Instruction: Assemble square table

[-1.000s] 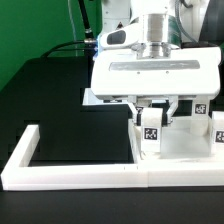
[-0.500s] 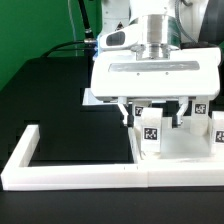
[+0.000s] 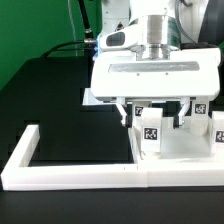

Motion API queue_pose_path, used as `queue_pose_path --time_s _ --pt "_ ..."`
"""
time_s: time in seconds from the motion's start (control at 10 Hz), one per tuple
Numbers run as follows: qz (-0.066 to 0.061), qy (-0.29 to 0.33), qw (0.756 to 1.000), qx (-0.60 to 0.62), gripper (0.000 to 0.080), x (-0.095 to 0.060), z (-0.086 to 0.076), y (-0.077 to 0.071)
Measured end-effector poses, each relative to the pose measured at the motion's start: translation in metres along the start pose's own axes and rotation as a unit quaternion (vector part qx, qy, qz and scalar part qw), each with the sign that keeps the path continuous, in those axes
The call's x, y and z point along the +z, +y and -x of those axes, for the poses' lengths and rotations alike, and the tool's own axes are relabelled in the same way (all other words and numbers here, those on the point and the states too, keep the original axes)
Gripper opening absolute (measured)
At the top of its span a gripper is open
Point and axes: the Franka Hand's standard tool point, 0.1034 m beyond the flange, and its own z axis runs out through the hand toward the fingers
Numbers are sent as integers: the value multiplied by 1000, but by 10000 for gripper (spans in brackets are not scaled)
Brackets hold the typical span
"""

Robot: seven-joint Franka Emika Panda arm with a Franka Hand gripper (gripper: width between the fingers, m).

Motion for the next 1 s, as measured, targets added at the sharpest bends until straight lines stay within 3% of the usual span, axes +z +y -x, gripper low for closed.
queue_pose_path --time_s 0.1,0.3,0.4,0.7,0.9,1.0 --pt "-2 -15 1000 1 648 1 0 0" --pt "-17 -78 997 15 648 -11 -21 4" --pt "-18 -91 995 21 648 -8 -21 5" --pt "-40 -238 969 49 648 2 -11 -8" --pt "-43 -282 957 46 648 11 -9 -9" --pt "-35 -284 957 41 648 15 -6 5"
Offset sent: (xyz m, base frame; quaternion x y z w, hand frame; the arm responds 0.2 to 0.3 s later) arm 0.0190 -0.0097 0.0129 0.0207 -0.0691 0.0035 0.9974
